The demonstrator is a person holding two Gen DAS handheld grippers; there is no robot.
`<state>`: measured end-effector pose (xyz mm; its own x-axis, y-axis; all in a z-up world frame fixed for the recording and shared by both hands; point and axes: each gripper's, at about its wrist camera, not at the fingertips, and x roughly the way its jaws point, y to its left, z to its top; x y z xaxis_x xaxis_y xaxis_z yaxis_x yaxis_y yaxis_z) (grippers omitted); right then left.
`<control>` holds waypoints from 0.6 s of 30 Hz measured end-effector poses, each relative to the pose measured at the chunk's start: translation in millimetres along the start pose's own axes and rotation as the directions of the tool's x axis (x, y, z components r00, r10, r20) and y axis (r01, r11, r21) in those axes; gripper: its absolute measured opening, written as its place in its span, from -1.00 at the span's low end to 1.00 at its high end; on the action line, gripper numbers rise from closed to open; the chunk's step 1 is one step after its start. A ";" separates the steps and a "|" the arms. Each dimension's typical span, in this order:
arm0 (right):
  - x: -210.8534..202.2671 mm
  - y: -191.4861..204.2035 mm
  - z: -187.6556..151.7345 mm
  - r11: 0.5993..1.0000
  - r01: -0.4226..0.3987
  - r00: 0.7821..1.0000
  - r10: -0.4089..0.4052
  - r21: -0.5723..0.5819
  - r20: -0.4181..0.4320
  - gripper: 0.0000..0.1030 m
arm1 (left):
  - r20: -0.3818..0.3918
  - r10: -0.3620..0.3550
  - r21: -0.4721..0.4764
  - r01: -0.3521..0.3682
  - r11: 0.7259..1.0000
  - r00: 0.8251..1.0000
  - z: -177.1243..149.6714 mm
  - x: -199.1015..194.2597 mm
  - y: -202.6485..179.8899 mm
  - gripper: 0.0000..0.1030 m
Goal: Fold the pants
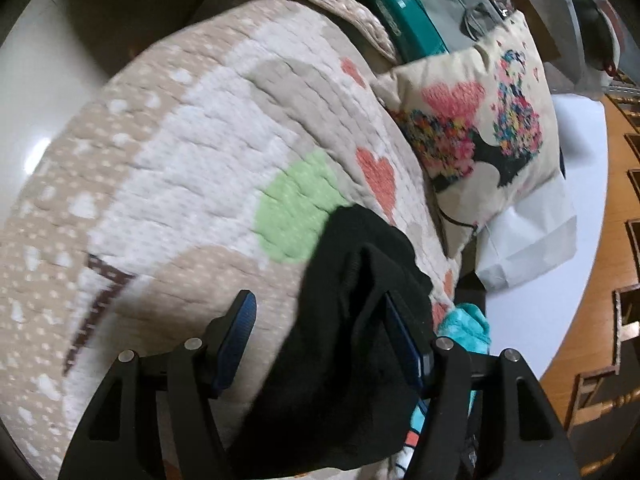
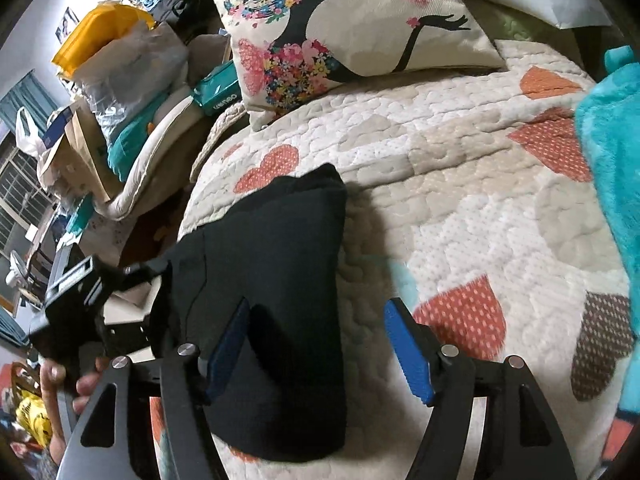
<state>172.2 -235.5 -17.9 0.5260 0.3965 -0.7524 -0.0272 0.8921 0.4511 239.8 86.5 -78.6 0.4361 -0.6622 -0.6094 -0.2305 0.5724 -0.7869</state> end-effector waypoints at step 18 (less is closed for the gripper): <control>-53.8 -17.3 -91.0 0.993 0.056 0.997 -0.051 0.107 -0.050 0.52 | 0.158 0.329 0.226 -0.359 0.906 0.931 -69.7 -64.0 6.7 0.25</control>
<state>67.0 -252.5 -28.9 0.4834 0.3611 -0.7975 0.0932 0.8846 0.4570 149.8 99.0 -51.6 0.4673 -0.3518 -0.8111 -0.1687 0.8651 -0.4724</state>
